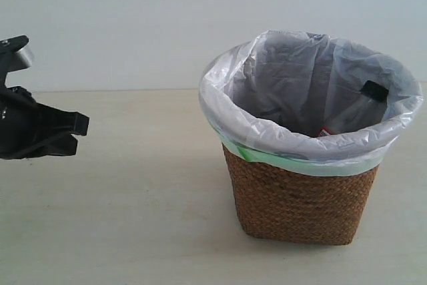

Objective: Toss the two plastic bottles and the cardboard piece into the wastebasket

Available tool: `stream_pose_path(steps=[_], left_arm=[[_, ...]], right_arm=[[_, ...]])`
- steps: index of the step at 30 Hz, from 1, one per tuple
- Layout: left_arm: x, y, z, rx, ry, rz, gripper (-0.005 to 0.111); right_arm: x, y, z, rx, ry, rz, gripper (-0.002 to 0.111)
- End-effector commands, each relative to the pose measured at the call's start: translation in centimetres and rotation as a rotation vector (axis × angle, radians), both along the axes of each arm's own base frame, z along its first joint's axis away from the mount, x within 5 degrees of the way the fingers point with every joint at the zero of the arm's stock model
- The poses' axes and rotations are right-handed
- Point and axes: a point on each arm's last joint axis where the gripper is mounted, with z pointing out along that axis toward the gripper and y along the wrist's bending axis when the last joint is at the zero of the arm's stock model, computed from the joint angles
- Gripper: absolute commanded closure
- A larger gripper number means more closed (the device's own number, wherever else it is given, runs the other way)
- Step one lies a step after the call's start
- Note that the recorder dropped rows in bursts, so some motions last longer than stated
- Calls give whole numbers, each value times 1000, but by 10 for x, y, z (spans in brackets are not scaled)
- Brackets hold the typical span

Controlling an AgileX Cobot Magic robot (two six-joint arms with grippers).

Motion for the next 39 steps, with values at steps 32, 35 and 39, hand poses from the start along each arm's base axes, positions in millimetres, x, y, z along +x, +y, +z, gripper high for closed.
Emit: stream_pose_path(steps=[32,35,39], left_arm=[[-27,5,32,-93,-153,46,103],[-50,15,62,-127,-365,73,103],[-79,32,62,-126,-611,144,103]], right_arm=[[0,0,1,-4,-10,-3,108],[0,0,1,-4,-10,-3,108],[0,0,1,-4,-10,-3,108]])
